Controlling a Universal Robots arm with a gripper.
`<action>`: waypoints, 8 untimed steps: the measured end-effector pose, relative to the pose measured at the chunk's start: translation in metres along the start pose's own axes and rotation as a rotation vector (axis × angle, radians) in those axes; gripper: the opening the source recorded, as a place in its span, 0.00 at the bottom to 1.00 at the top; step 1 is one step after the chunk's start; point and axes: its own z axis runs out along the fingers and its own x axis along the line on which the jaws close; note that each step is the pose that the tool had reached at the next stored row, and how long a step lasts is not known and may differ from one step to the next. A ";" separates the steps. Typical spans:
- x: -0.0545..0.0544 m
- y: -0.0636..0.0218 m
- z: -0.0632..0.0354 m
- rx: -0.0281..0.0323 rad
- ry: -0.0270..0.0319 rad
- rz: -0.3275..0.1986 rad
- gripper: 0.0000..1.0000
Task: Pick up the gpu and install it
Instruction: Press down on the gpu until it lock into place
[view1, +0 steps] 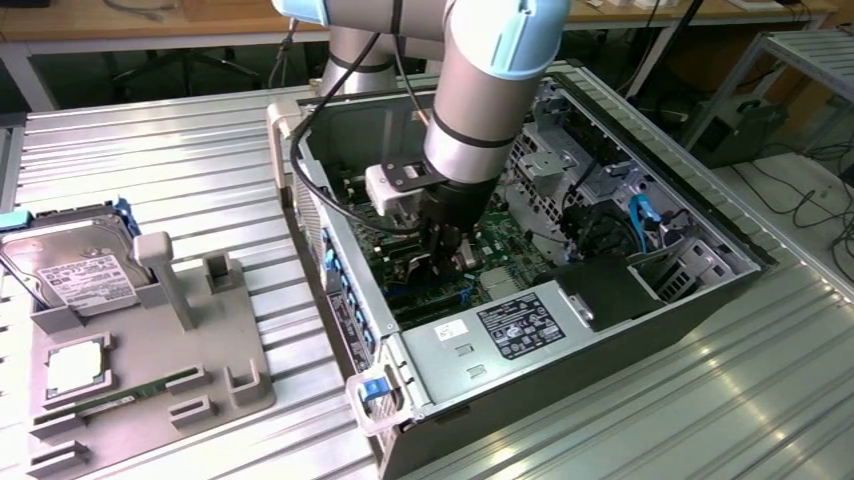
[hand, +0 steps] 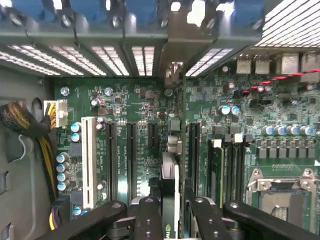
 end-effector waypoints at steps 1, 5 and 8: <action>0.000 0.0000 0.0009 -0.0002 0.0004 0.000 0.27; 0.000 0.0001 0.0017 0.0004 -0.0013 0.000 0.27; 0.000 0.0001 0.0018 0.0006 -0.0013 0.000 0.27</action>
